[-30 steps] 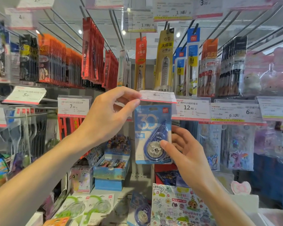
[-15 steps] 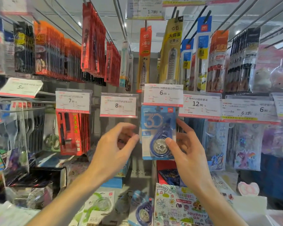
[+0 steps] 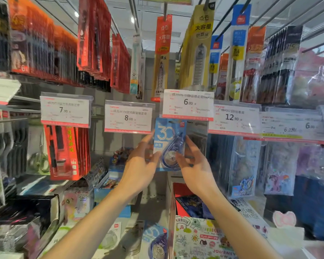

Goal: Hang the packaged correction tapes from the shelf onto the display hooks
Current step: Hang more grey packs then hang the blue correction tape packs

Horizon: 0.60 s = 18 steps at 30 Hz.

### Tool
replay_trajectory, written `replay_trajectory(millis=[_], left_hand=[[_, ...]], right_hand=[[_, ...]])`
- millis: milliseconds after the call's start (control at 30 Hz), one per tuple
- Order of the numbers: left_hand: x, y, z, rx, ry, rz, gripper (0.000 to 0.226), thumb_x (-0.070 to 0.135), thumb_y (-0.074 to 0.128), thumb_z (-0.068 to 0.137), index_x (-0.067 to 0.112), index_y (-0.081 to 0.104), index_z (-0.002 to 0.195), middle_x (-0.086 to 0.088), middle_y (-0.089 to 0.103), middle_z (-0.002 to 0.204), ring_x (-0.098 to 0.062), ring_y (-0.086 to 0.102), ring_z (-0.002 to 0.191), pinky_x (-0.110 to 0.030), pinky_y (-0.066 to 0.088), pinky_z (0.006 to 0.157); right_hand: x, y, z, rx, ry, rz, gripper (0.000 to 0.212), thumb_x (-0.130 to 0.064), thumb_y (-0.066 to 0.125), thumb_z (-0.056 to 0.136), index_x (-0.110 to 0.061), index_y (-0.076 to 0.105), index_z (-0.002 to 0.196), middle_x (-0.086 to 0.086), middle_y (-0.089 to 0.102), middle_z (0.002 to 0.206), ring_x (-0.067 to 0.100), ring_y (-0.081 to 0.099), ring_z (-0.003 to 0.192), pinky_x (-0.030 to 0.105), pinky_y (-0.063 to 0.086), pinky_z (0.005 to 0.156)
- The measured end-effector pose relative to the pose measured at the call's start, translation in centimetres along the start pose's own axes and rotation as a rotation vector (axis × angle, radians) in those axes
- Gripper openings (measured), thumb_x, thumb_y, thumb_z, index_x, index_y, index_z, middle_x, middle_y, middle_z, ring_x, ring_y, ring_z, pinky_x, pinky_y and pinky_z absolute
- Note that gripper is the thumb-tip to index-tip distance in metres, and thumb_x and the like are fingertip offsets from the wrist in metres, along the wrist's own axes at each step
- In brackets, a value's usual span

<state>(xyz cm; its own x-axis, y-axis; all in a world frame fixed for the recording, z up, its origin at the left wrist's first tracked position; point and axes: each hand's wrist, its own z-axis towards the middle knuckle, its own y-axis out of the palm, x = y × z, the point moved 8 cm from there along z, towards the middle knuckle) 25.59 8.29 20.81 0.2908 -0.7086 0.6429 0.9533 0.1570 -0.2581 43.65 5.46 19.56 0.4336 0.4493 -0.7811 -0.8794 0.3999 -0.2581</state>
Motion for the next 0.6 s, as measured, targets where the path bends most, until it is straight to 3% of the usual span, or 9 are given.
replay_trajectory(millis=[67,133,233,333,400,433,500,600], left_hand=[[-0.7,0.4,0.4,0.005,-0.041,-0.022,0.061,0.018,0.062,0.101,0.049,0.038,0.149,0.009,0.068,0.112,-0.01,0.068,0.097,-0.034,0.057,0.085],[-0.9,0.7,0.9,0.0,-0.066,-0.034,0.06,0.018,0.06,0.102,0.051,0.039,0.147,0.011,0.069,0.112,-0.01,0.069,0.099,-0.038,0.058,0.088],[-0.7,1.1,1.0,-0.035,-0.08,-0.045,0.058,0.019,0.058,0.103,0.059,0.036,0.14,0.024,0.065,0.109,-0.001,0.066,0.1,-0.024,0.055,0.083],[-1.0,0.5,0.3,-0.053,-0.124,-0.026,0.052,0.024,0.059,0.103,0.051,0.044,0.145,0.021,0.066,0.116,0.002,0.066,0.103,-0.021,0.052,0.082],[-0.9,-0.4,-0.4,-0.043,-0.147,0.006,0.043,0.028,0.061,0.102,0.044,0.053,0.141,0.021,0.068,0.117,0.009,0.066,0.098,-0.019,0.051,0.078],[-0.6,-0.9,-0.8,-0.03,-0.147,0.019,0.038,0.029,0.061,0.102,0.041,0.057,0.138,0.018,0.069,0.118,0.009,0.066,0.099,-0.018,0.05,0.077],[0.4,-1.9,-1.6,0.008,-0.145,0.023,0.031,0.028,0.064,0.1,0.034,0.062,0.131,0.011,0.073,0.113,-0.004,0.069,0.103,-0.024,0.053,0.078],[2.1,-2.9,-3.4,0.044,-0.189,-0.069,0.02,0.027,0.066,0.099,0.03,0.066,0.119,0.01,0.074,0.105,-0.016,0.072,0.099,-0.041,0.06,0.083]], right_hand=[[0.4,0.4,0.7,-0.006,0.001,-0.021,0.065,-0.035,0.063,0.101,-0.042,0.032,0.158,-0.007,0.069,0.135,-0.001,0.069,0.109,0.016,0.057,0.083],[0.6,0.6,1.4,-0.022,0.002,-0.024,0.067,-0.034,0.062,0.101,-0.038,0.03,0.16,-0.005,0.07,0.135,0.01,0.07,0.114,0.025,0.059,0.086],[0.6,0.7,1.9,-0.07,0.03,-0.031,0.07,-0.034,0.063,0.101,-0.036,0.027,0.16,-0.007,0.07,0.129,0.008,0.071,0.112,0.011,0.052,0.073],[0.7,0.1,1.2,-0.104,0.079,0.018,0.067,-0.033,0.067,0.099,-0.033,0.033,0.157,-0.015,0.068,0.121,-0.015,0.067,0.091,0.006,0.052,0.065],[0.7,-1.0,0.4,-0.089,0.083,0.027,0.058,-0.027,0.066,0.1,-0.028,0.04,0.152,-0.018,0.068,0.115,-0.008,0.069,0.095,0.017,0.059,0.08],[0.7,-1.7,-0.1,-0.071,0.094,0.05,0.054,-0.022,0.065,0.101,-0.025,0.043,0.15,-0.016,0.068,0.114,0.001,0.07,0.101,0.031,0.061,0.091],[0.3,-3.2,-1.3,-0.043,0.123,0.092,0.042,-0.013,0.061,0.102,-0.022,0.052,0.142,-0.014,0.071,0.111,0.016,0.071,0.106,0.048,0.057,0.1],[-1.0,-5.3,-3.1,-0.009,0.11,0.107,0.021,-0.019,0.062,0.102,-0.025,0.064,0.122,-0.008,0.076,0.108,0.02,0.074,0.103,0.043,0.06,0.095]])
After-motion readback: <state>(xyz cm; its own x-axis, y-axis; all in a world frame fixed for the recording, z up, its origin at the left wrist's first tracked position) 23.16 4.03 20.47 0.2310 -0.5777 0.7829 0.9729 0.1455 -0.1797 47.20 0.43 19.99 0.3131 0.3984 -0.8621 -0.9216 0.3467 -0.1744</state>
